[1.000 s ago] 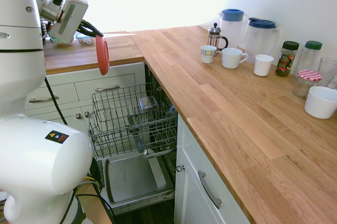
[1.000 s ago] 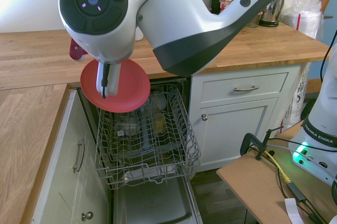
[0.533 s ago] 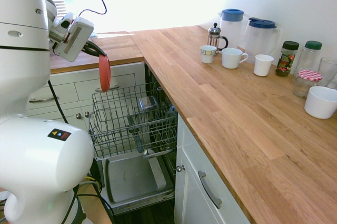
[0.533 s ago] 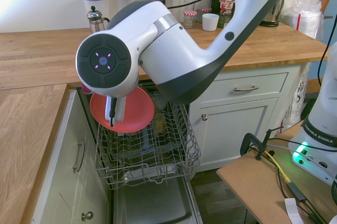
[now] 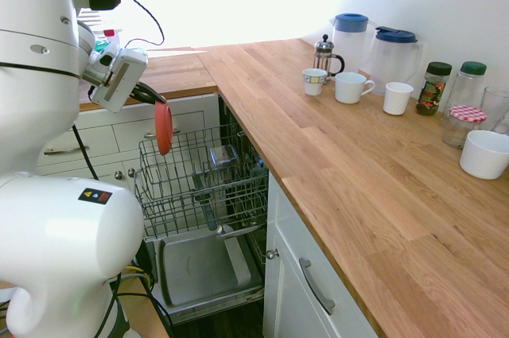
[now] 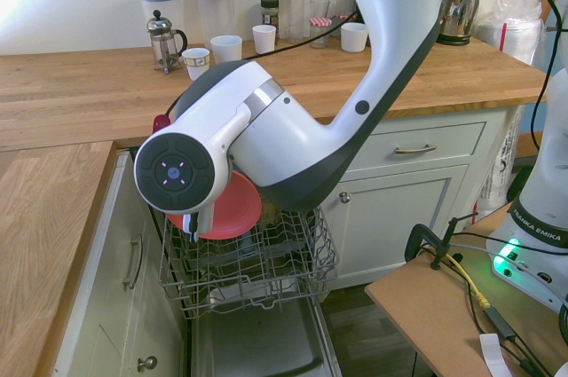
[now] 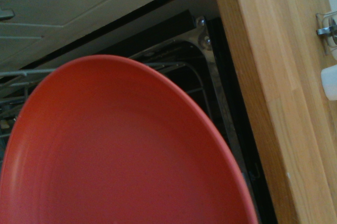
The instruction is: Put the plate in the dishwasher
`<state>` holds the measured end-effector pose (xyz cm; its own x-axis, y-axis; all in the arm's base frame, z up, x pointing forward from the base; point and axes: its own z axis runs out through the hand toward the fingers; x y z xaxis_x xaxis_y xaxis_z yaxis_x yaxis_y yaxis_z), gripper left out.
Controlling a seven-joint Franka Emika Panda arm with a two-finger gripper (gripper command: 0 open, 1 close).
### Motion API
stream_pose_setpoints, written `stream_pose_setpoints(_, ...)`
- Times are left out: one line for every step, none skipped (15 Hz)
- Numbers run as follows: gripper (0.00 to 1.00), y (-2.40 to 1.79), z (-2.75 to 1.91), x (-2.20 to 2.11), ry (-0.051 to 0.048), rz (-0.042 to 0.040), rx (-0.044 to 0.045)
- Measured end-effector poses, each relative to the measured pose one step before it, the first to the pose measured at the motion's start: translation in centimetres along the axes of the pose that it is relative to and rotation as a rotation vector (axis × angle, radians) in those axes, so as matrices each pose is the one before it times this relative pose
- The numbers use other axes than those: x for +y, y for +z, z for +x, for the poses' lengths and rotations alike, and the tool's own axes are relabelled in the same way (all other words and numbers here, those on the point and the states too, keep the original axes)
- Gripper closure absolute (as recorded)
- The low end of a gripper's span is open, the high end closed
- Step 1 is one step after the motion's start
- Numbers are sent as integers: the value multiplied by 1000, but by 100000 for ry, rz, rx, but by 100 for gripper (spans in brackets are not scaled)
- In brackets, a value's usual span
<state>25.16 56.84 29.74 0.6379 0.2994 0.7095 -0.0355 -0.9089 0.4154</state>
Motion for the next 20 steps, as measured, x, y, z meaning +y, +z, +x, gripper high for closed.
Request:
stream_pose_setpoints(100, 448, -301, -478, 80, -423, -289)
stream_pose_setpoints(100, 546, -299, -412, 243, -662, -392)
stream_pose_setpoints(100, 645, -426, -292, 539, -596, -562)
stream_pose_setpoints(100, 685, -460, -288, 615, -251, -710)
stream_pose_setpoints(100, 695, -416, -255, 471, -114, -778)
stream_pose_setpoints(100, 687, -237, -233, 606, -373, -620)
stream_pose_setpoints(100, 602, -220, -218, 612, -172, -542)
stream_pose_setpoints(100, 445, -142, -175, 421, -219, -304)
stream_pose_setpoints(100, 295, -39, -184, 477, -301, -4)
stream_pose_setpoints(100, 181, -56, -136, 261, -195, 236)
stream_pose_setpoints(100, 120, -113, -163, 375, -57, 548)
stream_pose_setpoints(100, 143, -180, -227, 299, 3, 726)
stream_pose_setpoints(100, 102, -213, -254, 80, 55, 817)
stream_pose_setpoints(100, 33, -87, -309, 59, 3, 863)
stream_pose_setpoints(100, 18, -54, -228, -132, -286, 684)
stream_pose_setpoints(100, 38, -72, -131, -126, -448, 396)
stream_pose_setpoints(100, 118, -45, -53, -158, -386, 513)
stream_pose_setpoints(100, 178, -70, -60, -207, -125, 745)
stream_pose_setpoints(100, 140, -119, -32, 24, -493, 898)
stream_pose_setpoints(100, 29, -152, 7, 215, -1074, 856)
